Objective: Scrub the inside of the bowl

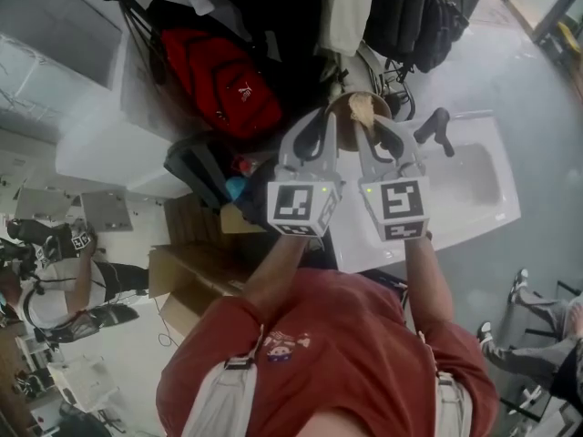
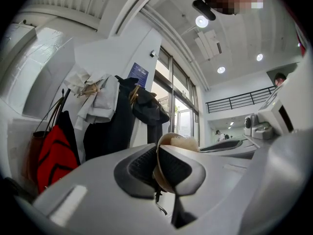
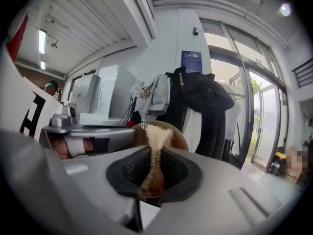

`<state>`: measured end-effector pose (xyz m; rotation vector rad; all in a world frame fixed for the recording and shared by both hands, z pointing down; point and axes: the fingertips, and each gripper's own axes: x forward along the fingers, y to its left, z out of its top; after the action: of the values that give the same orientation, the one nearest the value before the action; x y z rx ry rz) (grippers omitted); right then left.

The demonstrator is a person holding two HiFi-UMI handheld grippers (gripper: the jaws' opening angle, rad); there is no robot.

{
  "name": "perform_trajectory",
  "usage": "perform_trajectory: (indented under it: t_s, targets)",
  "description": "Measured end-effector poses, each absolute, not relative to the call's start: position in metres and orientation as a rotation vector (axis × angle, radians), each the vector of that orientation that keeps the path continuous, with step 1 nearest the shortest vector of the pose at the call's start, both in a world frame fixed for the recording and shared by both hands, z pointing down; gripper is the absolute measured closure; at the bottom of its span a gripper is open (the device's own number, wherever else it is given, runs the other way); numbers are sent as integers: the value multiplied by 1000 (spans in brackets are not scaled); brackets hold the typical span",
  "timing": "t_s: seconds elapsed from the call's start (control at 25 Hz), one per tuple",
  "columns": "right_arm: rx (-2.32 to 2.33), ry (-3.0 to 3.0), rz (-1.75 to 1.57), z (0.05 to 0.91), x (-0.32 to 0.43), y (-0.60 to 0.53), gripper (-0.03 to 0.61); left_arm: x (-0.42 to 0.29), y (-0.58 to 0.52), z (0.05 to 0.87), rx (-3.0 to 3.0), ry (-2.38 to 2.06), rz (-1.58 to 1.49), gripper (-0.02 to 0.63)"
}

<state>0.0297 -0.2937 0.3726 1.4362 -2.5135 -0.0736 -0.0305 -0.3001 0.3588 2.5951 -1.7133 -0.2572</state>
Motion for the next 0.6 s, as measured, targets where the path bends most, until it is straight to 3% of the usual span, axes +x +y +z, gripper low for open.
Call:
perform_trajectory:
  t_s: [0.6]
  targets:
    - [1053,-2140,-575,395,16,-295,529,-21,-300,361,2675,-1711,-160,586]
